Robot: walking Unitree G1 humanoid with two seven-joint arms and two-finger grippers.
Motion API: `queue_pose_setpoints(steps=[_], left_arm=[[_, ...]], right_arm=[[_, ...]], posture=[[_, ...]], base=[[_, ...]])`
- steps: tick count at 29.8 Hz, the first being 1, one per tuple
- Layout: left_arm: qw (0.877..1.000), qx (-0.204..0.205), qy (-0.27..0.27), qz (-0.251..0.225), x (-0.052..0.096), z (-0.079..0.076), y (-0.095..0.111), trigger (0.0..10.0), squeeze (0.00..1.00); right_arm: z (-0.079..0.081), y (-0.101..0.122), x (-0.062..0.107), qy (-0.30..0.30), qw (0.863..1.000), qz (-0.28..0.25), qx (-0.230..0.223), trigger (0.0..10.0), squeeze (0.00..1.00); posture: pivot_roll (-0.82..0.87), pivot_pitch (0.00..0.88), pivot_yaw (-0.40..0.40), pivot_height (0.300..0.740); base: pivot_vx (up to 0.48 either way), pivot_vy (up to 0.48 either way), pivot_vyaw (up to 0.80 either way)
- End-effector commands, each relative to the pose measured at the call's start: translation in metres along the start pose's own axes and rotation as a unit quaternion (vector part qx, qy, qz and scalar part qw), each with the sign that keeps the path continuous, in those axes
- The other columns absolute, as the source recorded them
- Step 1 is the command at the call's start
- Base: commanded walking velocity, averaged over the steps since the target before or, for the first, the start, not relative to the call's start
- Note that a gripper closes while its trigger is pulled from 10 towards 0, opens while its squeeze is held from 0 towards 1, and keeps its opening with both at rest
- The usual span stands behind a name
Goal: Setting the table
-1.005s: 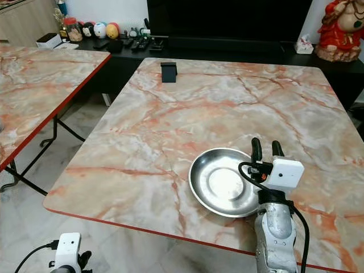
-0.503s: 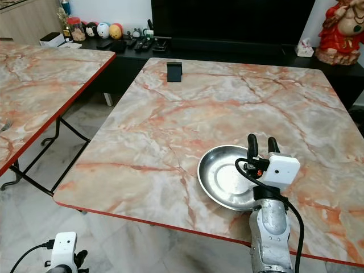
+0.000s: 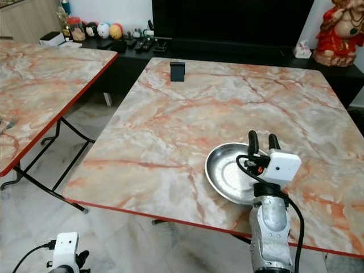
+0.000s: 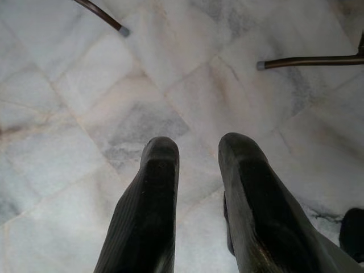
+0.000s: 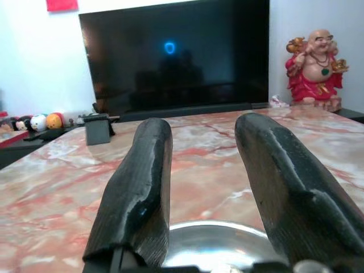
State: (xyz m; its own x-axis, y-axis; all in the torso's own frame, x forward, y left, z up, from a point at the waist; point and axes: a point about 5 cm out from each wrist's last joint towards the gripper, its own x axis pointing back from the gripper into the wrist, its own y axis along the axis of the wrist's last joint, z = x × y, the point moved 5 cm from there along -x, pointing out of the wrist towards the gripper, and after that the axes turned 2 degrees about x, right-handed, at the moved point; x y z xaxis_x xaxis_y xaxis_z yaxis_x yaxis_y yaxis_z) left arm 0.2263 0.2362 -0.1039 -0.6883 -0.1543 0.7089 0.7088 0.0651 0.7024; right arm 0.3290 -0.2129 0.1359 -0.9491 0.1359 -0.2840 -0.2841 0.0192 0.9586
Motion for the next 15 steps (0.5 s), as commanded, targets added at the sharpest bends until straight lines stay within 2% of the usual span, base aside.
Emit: queue_pose_setpoints(steps=[1, 15], left_arm=[[1.0, 0.001, 0.007, 0.001, 0.0002, 0.0059, 0.0006, 10.0, 0.0], [1.0, 0.002, 0.008, -0.002, 0.0003, 0.0057, 0.0013, 10.0, 0.0]], right_arm=[[0.0061, -0.003, 0.0005, 0.006, 1.0, 0.005, -0.009, 10.0, 0.0], [0.0094, -0.0054, 0.001, 0.011, 1.0, 0.009, -0.013, 10.0, 0.0]], posture=[[-0.01, 0.0, 0.001, 0.724], [0.0, 0.0, -0.004, 0.724]], base=[[0.0, 0.341, 0.0], [0.0, 0.372, 0.0]])
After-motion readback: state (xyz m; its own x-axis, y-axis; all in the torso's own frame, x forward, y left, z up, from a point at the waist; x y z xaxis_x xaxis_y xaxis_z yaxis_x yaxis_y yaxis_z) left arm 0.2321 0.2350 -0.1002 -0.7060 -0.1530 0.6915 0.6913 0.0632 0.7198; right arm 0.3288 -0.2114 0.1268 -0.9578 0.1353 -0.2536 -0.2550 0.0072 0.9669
